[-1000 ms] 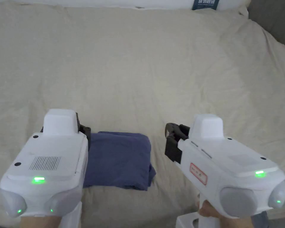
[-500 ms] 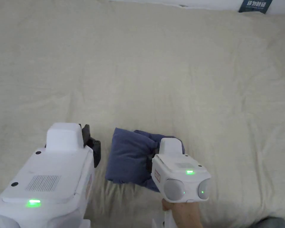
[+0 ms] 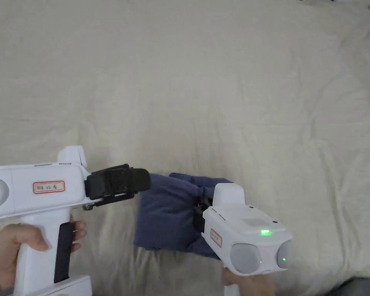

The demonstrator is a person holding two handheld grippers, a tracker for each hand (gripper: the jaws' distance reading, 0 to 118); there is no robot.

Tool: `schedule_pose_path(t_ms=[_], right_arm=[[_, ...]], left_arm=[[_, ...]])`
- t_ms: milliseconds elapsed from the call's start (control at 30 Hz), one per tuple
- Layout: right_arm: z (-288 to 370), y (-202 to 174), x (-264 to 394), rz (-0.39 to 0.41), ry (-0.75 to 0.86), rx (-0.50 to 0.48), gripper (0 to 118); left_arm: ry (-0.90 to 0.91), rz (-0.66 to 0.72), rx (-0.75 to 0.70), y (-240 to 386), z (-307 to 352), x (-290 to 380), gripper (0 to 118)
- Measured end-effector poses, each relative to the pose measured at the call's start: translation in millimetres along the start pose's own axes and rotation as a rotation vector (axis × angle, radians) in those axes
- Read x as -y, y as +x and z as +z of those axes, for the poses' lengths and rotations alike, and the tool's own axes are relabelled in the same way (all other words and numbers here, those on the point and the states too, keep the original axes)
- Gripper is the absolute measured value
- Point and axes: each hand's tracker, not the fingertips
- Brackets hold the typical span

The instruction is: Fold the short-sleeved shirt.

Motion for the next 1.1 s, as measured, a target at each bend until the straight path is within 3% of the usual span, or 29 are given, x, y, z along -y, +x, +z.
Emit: schedule_pose_path(t_ms=[200,300,400,467,533,567,600,633,667,800,900,1000,1100], right_arm=[[0.7,-0.1,-3.1,-0.007,-0.012,0.0,2],[-0.1,1.6,-5.2,-0.025,-0.019,-0.009,2],[-0.2,6.2,-12.6,-0.07,-0.04,-0.033,2],[6.1,11.3,-21.6,-0.101,-0.037,-0.045,2],[21.4,17.4,-32.6,-0.134,0.034,-0.035,2],[30.5,21.3,-39.1,-0.136,0.066,-0.032,2],[40.2,26.2,-46.9,-0.144,0.088,-0.032,2],[45.7,29.1,-51.2,-0.156,0.105,-0.035,2],[55.5,34.2,-57.6,-0.176,0.133,-0.032,2],[84.5,44.4,-71.5,-0.179,0.207,-0.024,2],[97.6,50.3,-74.5,-0.175,0.222,-0.044,2],[103.8,49.9,-71.2,-0.176,0.222,-0.05,2],[102.1,41.9,-67.1,-0.179,0.205,-0.066,2]], left_arm=[[-0.227,0.037,0.066,-19.7,-54.5,7.2,118],[-0.179,0.068,0.159,-13.8,-69.8,5.4,118],[-0.22,0.202,0.226,-13.2,-91.0,3.4,107],[-0.231,0.183,0.19,-10.6,-95.5,0.7,102],[-0.238,0.156,0.09,-7.5,-93.4,-2.6,75],[-0.26,0.19,-0.016,-7.7,-95.3,-4.4,36],[-0.288,0.306,-0.037,-11.0,-95.4,-5.9,31],[-0.278,0.381,0.02,-11.8,-94.4,-7.0,30],[-0.277,0.404,-0.011,-6.4,-94.3,-9.1,30],[-0.279,0.219,-0.135,22.8,-86.5,-15.7,29],[-0.284,0.236,-0.146,27.8,-61.5,-25.6,28],[-0.218,0.163,-0.281,17.5,-14.4,-41.4,28],[-0.164,0.193,-0.372,-10.6,46.4,-61.7,28]])
